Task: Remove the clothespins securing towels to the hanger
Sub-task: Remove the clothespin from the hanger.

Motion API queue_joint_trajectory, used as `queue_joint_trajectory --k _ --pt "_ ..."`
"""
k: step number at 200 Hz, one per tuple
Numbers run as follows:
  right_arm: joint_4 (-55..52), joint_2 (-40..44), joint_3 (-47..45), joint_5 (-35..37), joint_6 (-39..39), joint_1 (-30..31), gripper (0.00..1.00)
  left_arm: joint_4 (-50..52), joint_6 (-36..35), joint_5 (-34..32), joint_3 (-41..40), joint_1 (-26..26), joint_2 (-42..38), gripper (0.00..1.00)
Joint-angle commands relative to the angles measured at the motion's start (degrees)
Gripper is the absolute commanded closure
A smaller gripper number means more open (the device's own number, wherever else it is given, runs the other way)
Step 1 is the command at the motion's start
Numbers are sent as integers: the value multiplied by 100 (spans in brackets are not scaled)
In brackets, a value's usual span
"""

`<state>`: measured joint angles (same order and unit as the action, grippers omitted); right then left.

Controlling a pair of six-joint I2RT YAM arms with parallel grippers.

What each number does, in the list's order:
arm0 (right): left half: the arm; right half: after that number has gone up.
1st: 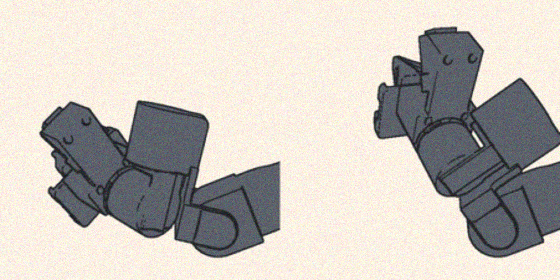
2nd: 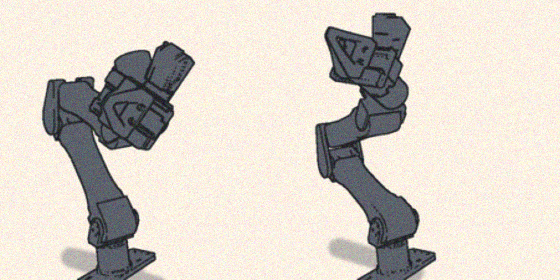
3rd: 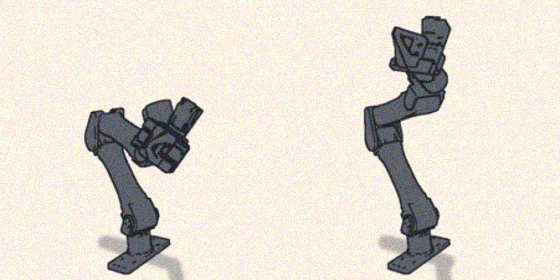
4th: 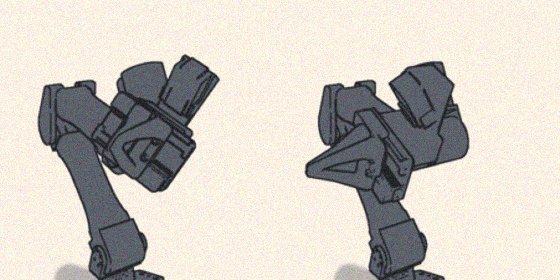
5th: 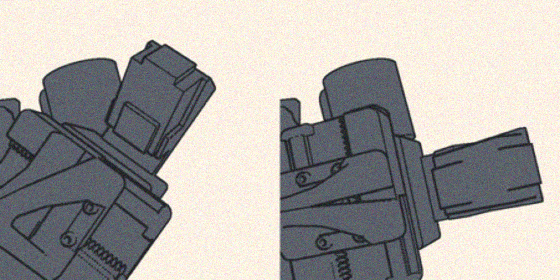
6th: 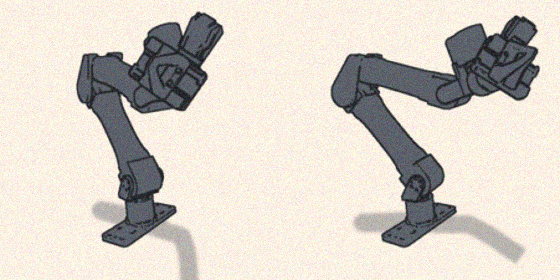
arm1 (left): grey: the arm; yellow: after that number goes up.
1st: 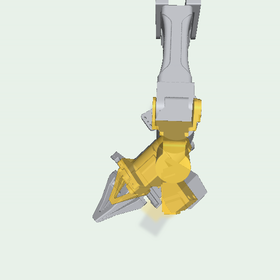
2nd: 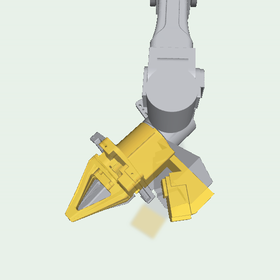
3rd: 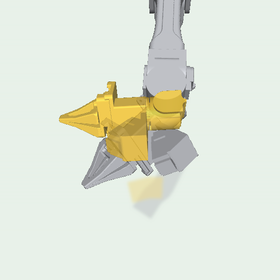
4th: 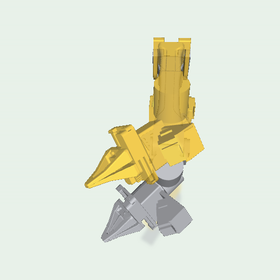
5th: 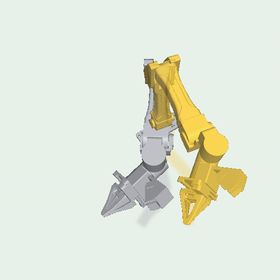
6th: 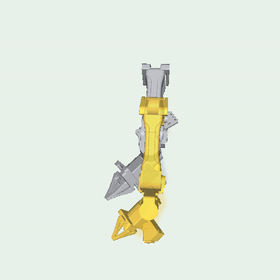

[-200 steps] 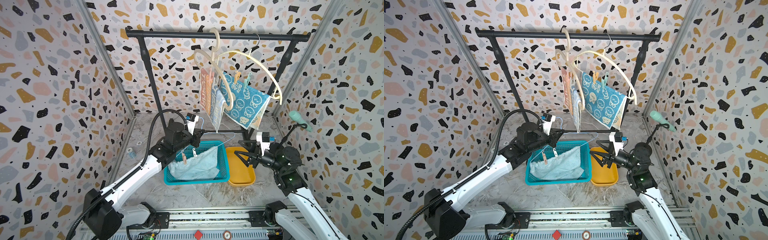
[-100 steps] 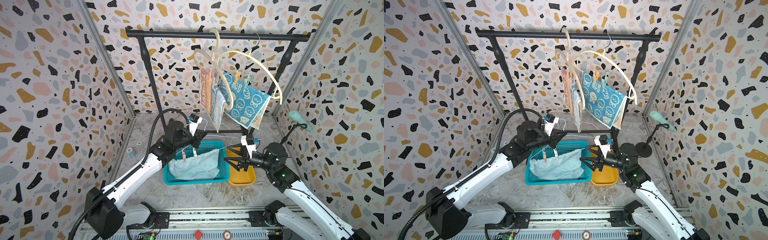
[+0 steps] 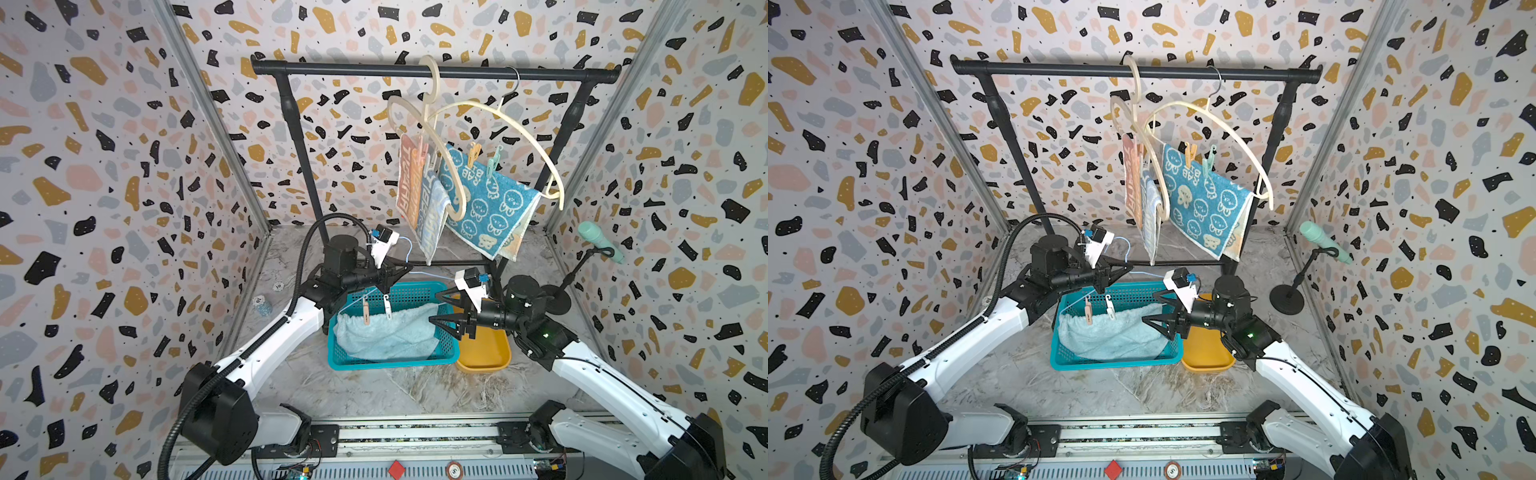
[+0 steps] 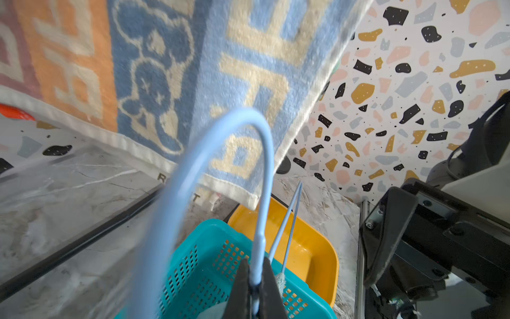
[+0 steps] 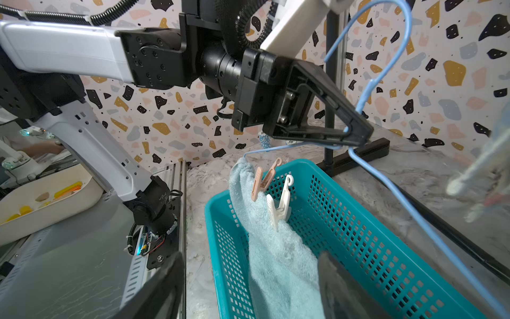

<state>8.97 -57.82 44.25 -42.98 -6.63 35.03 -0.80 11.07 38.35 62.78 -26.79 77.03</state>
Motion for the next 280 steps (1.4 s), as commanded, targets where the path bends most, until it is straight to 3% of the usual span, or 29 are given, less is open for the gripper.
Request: queue_joint_trajectory --k 1,124,203,280 --pt "-9 -48 217 60 206 73 24 76 -217 336 192 -7 -40 100" --pt "-64 -380 276 243 361 366 24 455 -225 1311 816 -28 600 100" --pt "115 -857 285 724 470 807 21 537 43 1120 766 -117 507 100" --pt "314 -1429 504 704 523 896 21 596 176 1156 728 -188 453 100"
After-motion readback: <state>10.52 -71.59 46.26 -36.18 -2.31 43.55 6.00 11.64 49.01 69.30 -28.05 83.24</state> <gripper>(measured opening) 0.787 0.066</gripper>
